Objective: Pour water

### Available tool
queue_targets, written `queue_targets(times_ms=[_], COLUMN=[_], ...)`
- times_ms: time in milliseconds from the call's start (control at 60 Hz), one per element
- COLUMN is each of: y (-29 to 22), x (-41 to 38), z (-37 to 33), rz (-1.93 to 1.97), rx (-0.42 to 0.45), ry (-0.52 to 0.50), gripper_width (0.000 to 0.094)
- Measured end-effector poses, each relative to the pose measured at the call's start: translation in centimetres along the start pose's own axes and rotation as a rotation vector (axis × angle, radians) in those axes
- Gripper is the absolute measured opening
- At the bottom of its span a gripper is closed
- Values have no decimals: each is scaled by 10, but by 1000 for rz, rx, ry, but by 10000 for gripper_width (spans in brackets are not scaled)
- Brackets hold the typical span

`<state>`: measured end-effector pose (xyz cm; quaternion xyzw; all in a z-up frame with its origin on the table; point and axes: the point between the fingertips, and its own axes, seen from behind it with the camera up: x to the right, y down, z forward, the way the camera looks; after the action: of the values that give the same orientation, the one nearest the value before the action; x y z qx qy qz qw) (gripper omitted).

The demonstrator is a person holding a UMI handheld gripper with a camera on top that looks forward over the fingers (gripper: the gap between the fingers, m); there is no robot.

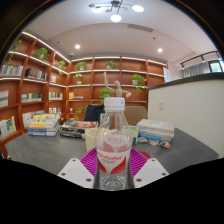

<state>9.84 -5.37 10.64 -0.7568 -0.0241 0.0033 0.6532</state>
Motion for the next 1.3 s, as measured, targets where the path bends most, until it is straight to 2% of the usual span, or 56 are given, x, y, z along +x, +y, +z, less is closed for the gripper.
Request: queue_targets(times_ms=[50,367,617,733,1067,1300], y=[-1,-4,-41,-64,-119,-119], x=[-1,2,83,100,82,58], z=[0,6,47,74,115,129], rz=[-3,-142,-836,-1175,-1931,-2214], rx=[3,-6,-36,-25,78,131], ry=[-5,-14,182,234,339,339], gripper_width=[379,375,375,375,374,374])
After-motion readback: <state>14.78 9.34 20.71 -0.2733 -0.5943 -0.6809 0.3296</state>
